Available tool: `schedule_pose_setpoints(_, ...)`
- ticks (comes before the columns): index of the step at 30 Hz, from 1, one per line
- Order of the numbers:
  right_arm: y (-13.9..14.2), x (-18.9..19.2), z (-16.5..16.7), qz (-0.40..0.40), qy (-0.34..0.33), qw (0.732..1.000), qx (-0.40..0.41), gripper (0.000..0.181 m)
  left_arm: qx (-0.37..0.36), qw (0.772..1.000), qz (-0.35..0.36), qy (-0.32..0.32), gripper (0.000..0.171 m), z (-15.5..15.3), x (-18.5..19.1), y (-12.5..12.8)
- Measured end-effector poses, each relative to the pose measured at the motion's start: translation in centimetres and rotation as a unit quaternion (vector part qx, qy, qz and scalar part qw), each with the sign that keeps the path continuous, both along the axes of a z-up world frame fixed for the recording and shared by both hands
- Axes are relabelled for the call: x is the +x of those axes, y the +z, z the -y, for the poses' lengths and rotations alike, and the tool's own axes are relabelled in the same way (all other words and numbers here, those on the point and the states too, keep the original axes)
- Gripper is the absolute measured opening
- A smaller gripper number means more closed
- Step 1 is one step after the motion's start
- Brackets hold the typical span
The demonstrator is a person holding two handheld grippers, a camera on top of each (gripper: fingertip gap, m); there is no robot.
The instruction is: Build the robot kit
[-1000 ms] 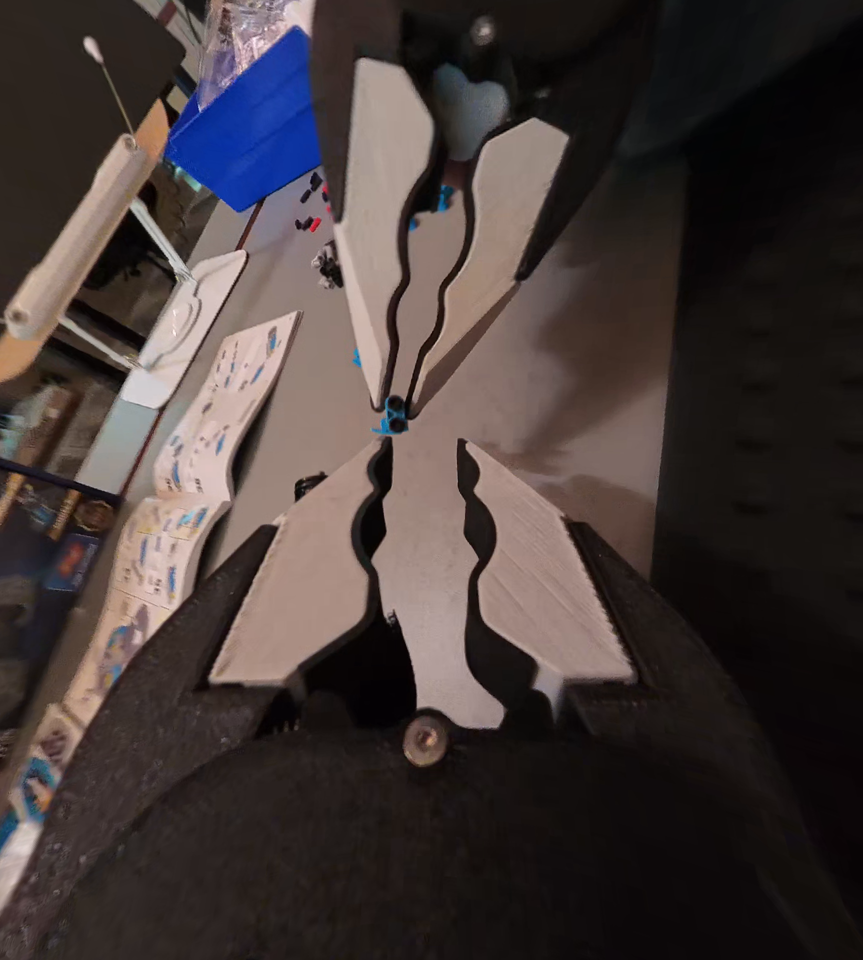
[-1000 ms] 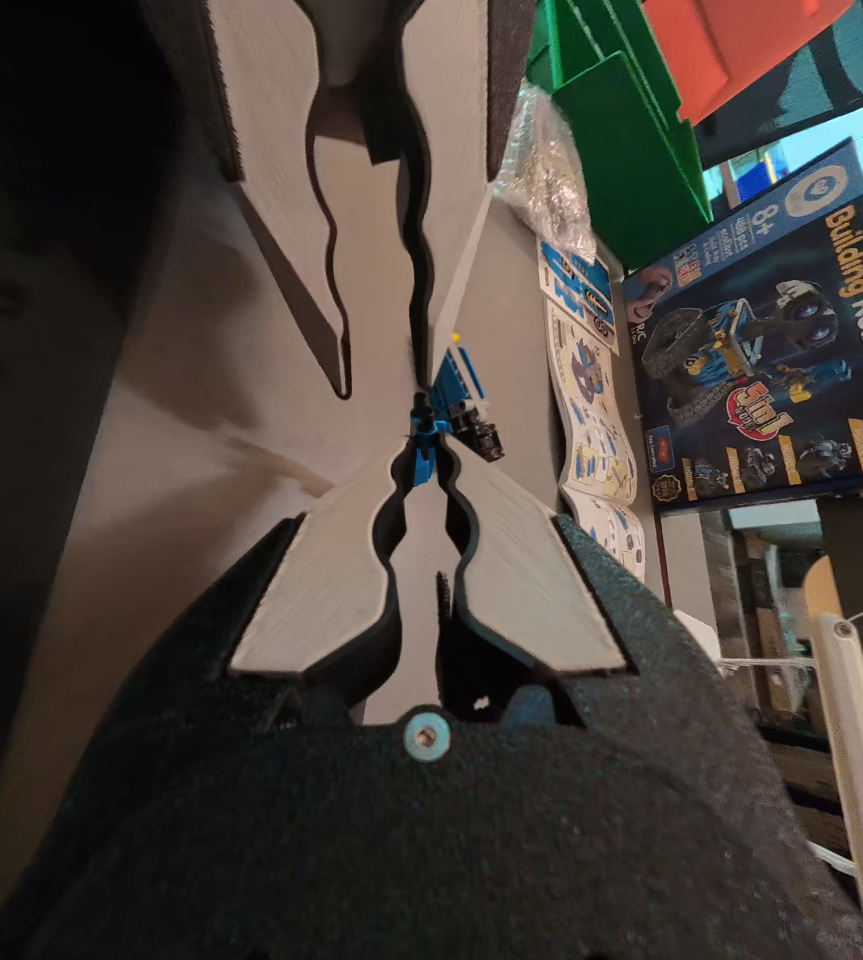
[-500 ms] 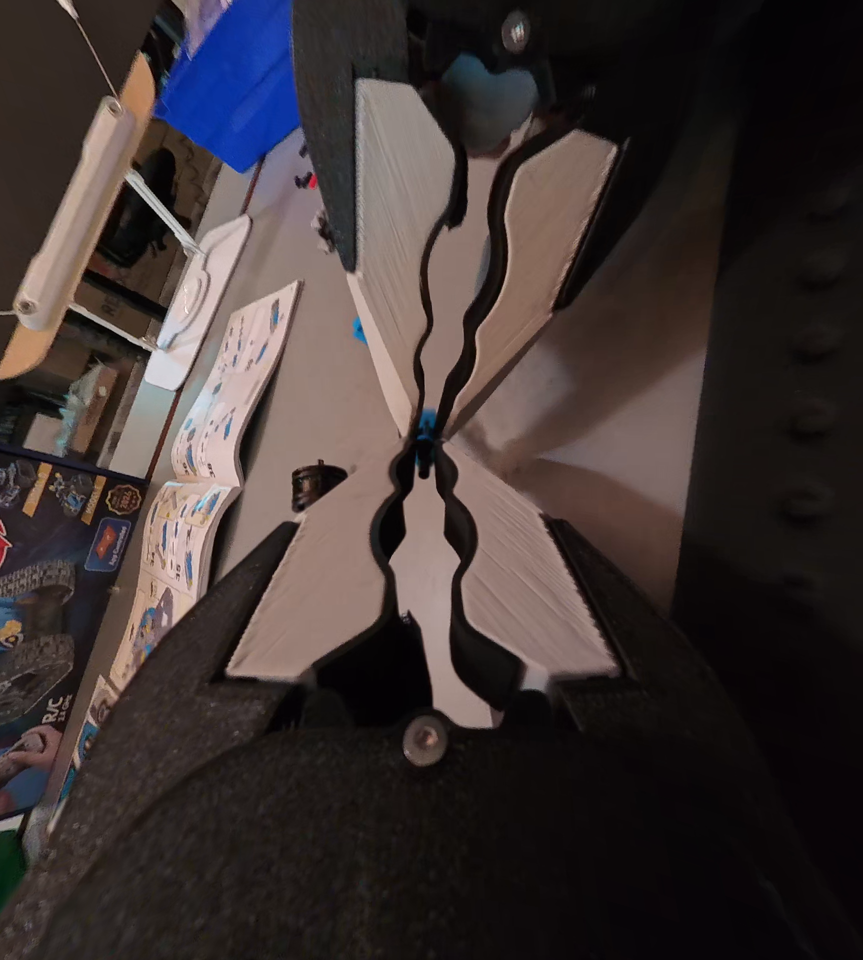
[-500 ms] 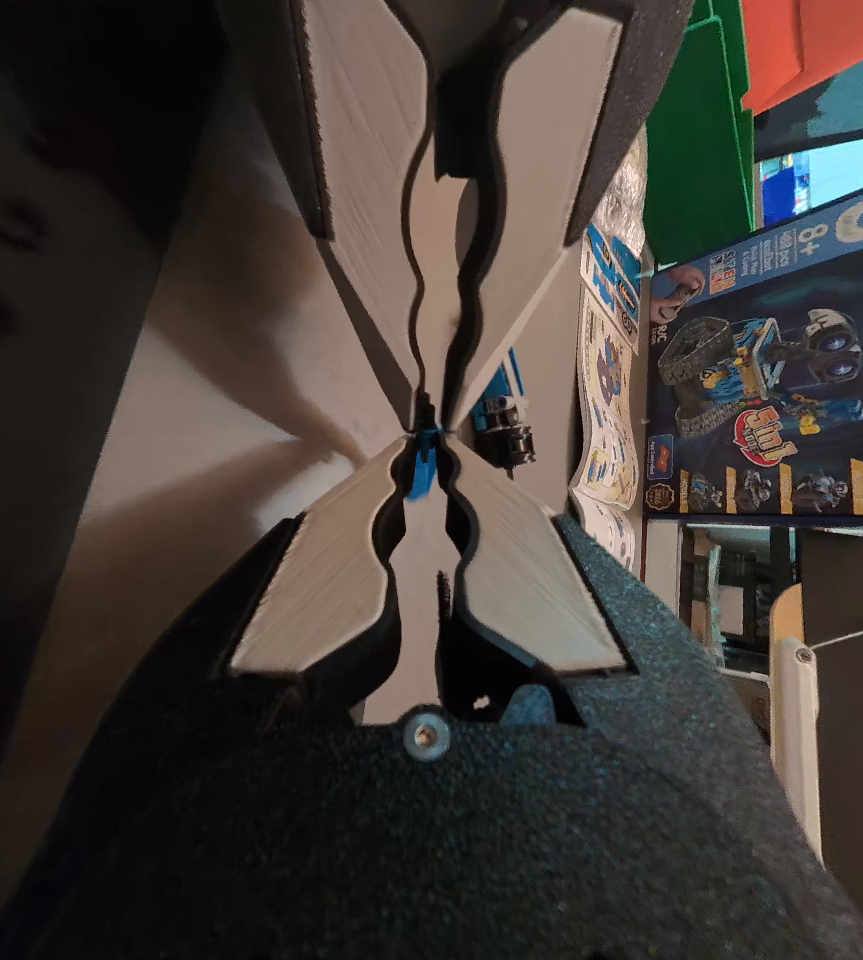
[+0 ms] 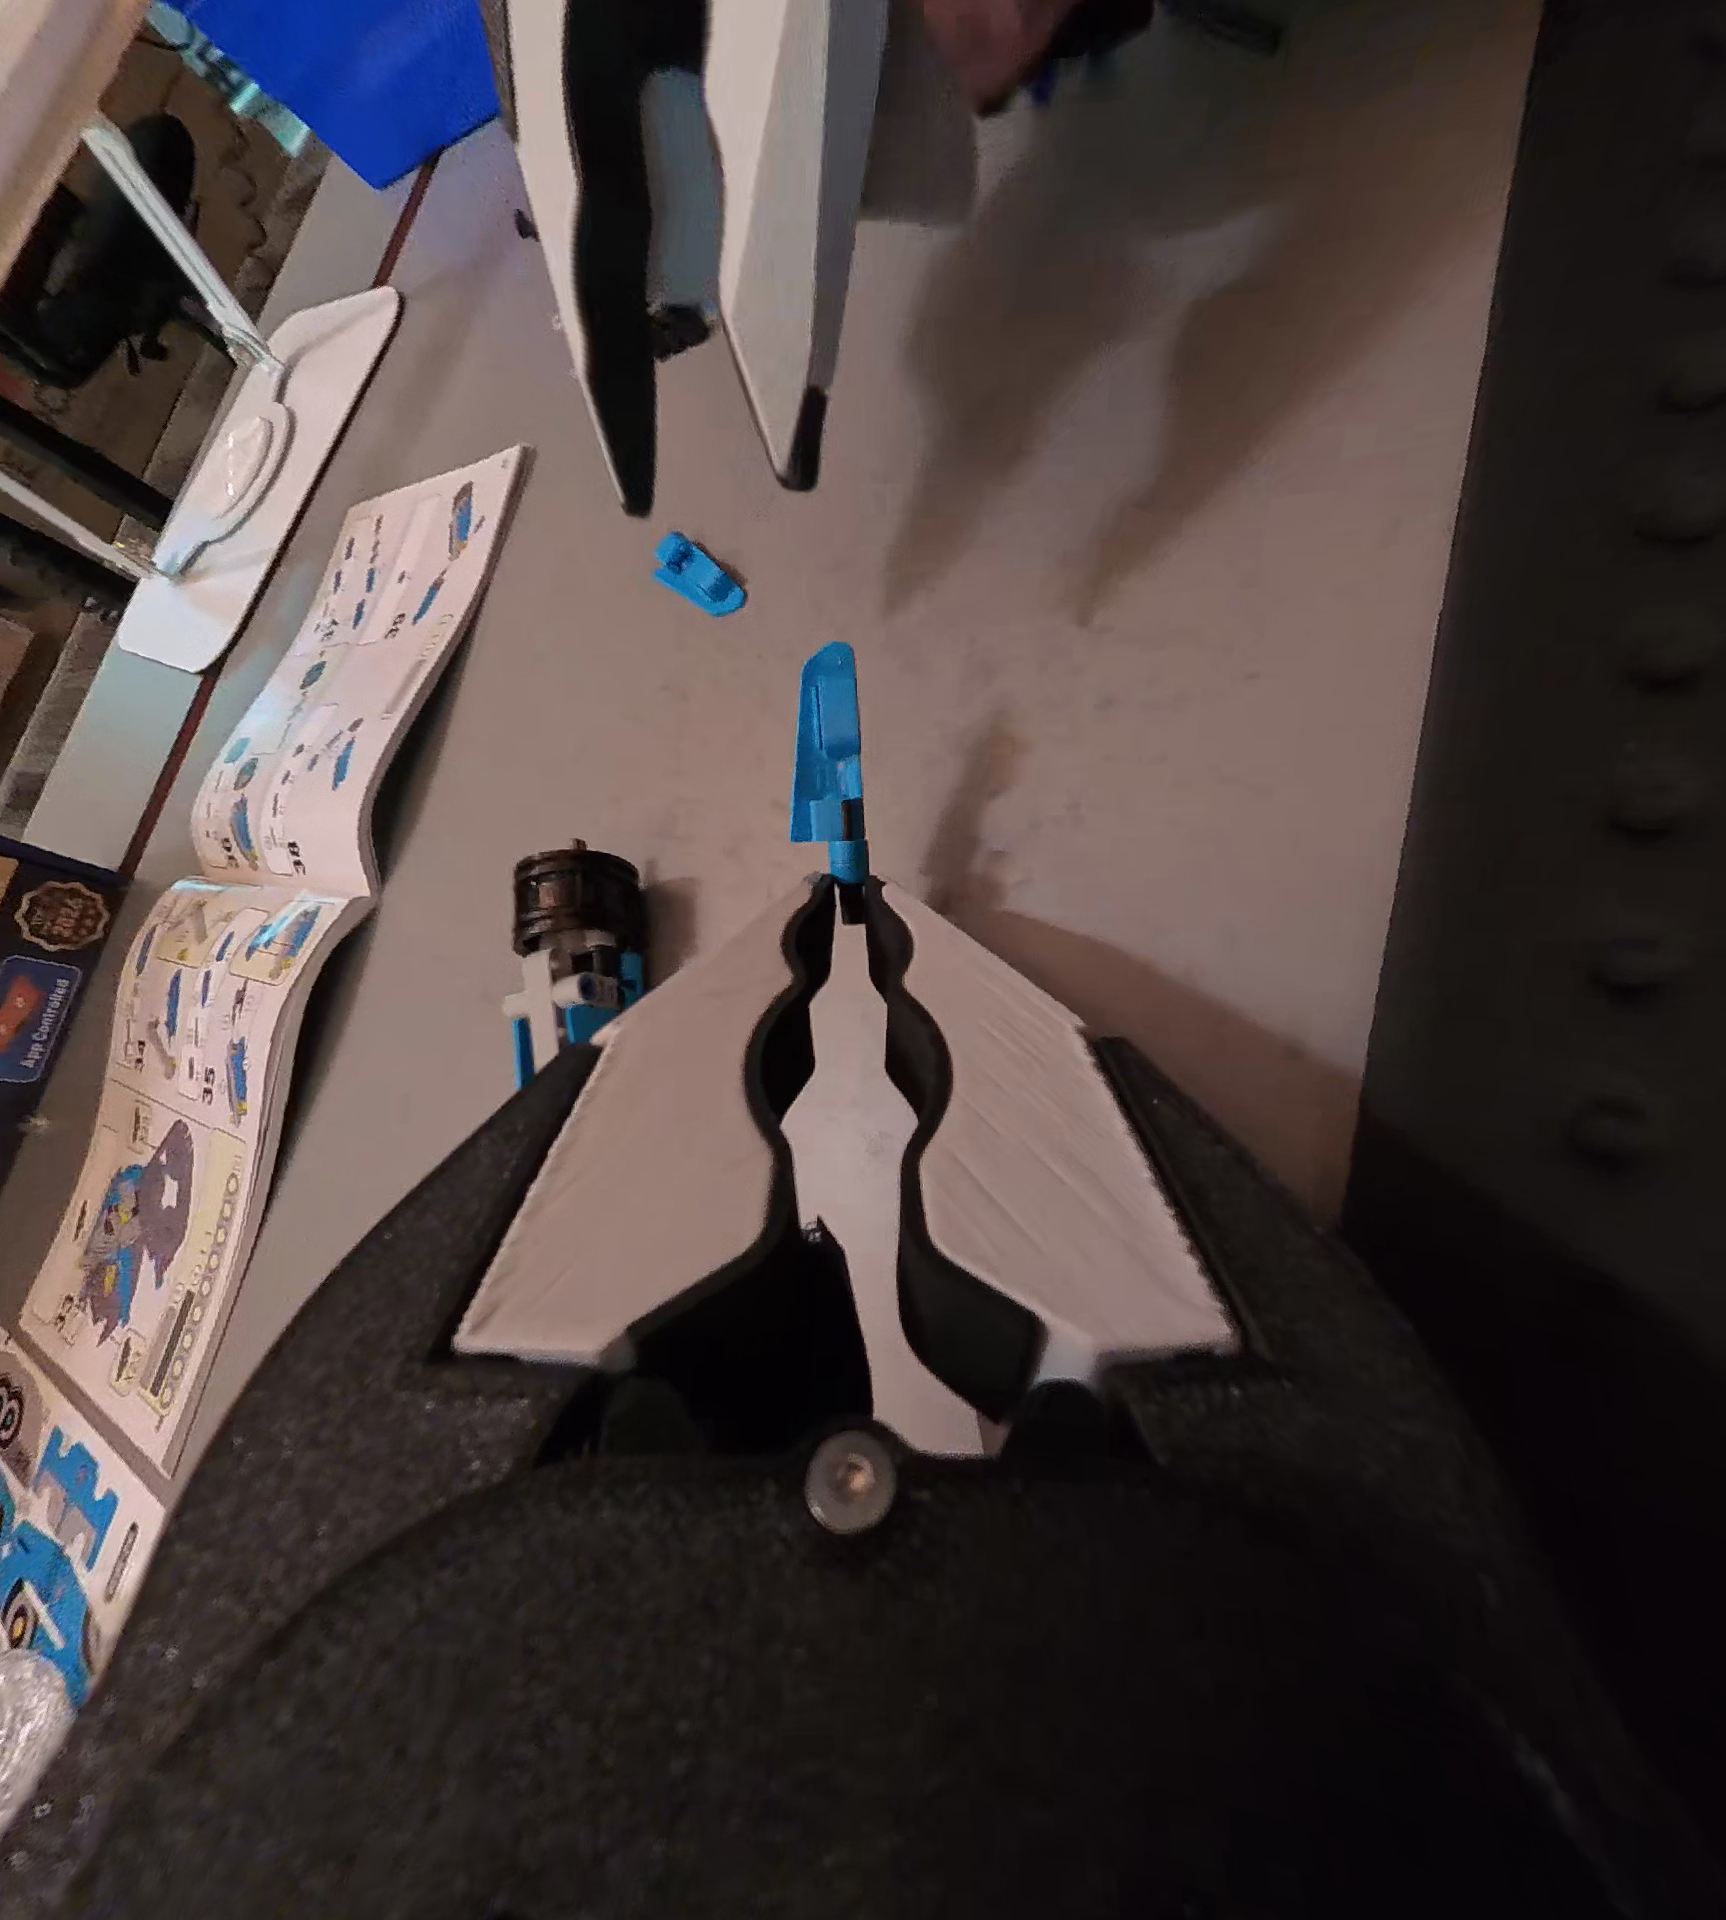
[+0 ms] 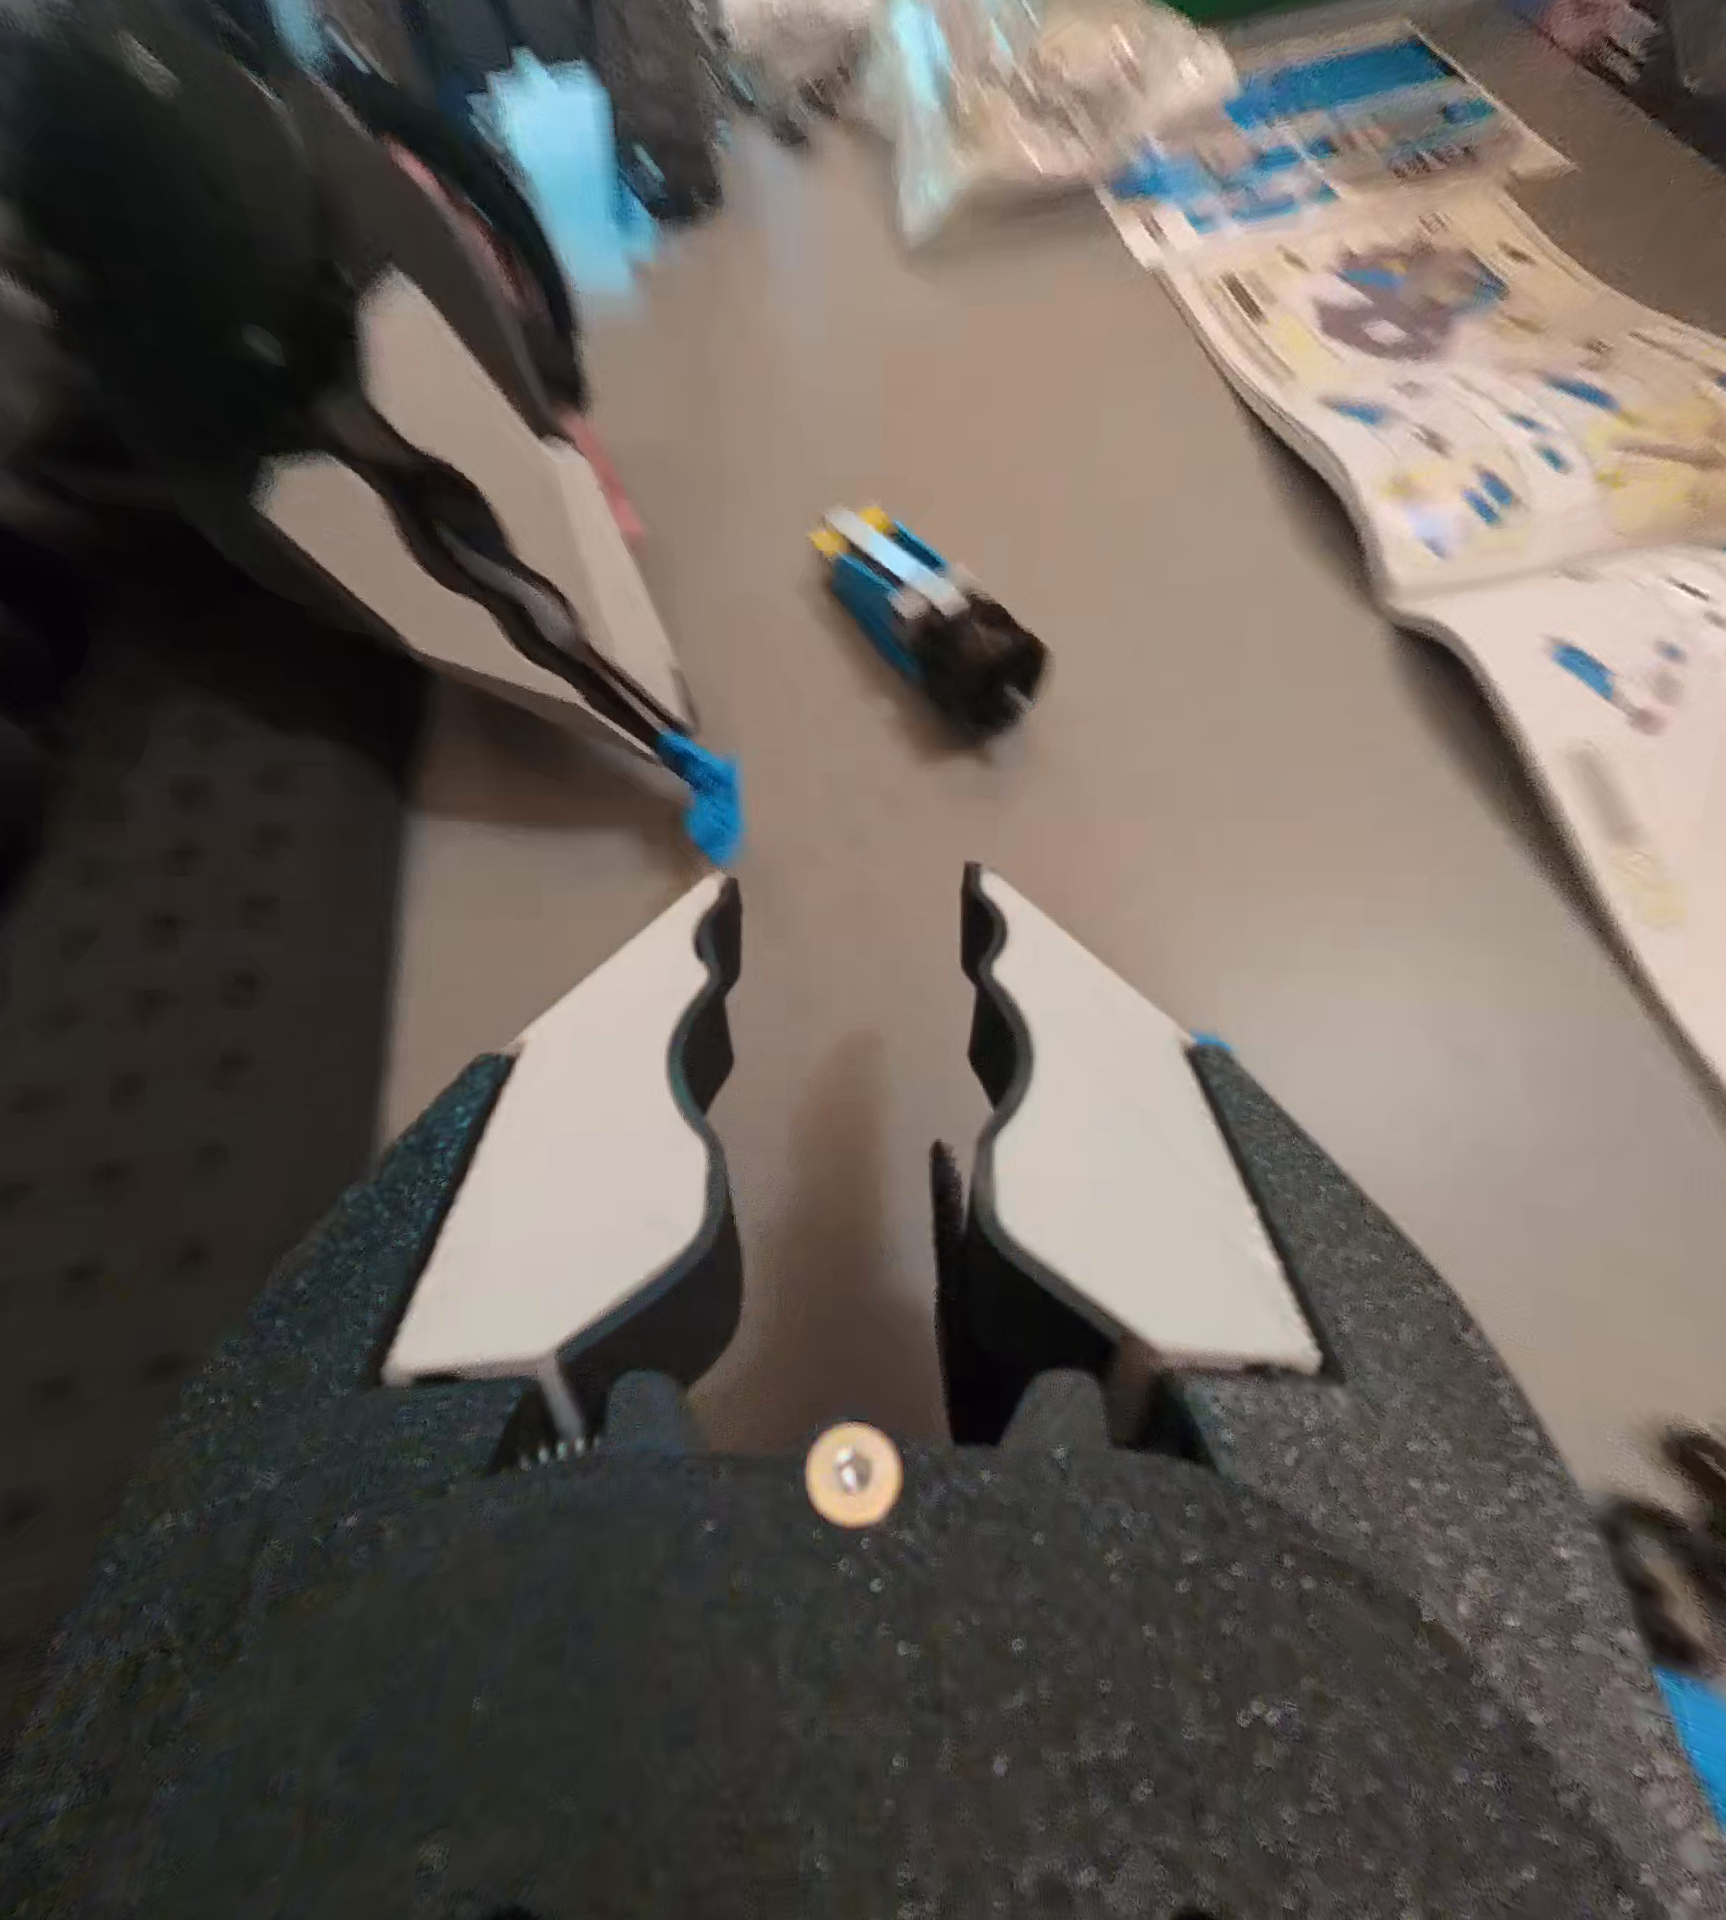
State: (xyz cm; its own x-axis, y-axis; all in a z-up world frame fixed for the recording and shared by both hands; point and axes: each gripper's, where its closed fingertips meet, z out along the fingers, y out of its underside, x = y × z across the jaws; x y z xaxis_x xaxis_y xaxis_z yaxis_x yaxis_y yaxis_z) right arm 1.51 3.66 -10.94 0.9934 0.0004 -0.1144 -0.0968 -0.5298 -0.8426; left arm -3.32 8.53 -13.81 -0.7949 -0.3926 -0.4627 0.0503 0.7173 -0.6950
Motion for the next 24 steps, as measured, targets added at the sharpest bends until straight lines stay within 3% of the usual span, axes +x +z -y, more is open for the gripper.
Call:
schedule_pose_setpoints(5,-0.5,-3.1,-2.6,-0.072,0.057,0.996,0.006,0.036,-0.015,0.998,0.066,0.015,0.005,-0.3,0.6,2.1)
schedule_pose_setpoints(11,2.8,-3.3,-3.9,-0.213,0.068,0.97,0.097,0.029,0.0,0.985,0.173,0.019,0.003,-0.3,0.6,4.5)
schedule_pose_setpoints(13,2.1,-3.2,-3.7,-0.211,0.068,0.972,0.083,0.009,-0.001,0.985,0.171,0.02,0.003,-0.3,0.6,4.4)
schedule_pose_setpoints(19,2.6,-3.2,-3.5,-0.22,0.071,0.969,0.09,0.007,-0.044,0.983,0.178,0.009,0.009,0.0,0.0,5.6)
schedule_pose_setpoints(24,3.4,-4.2,-2.7,-0.327,0.107,0.933,0.104,0.007,-0.109,0.981,0.159,-0.02,0.016,0.5,-1.0,6.9)
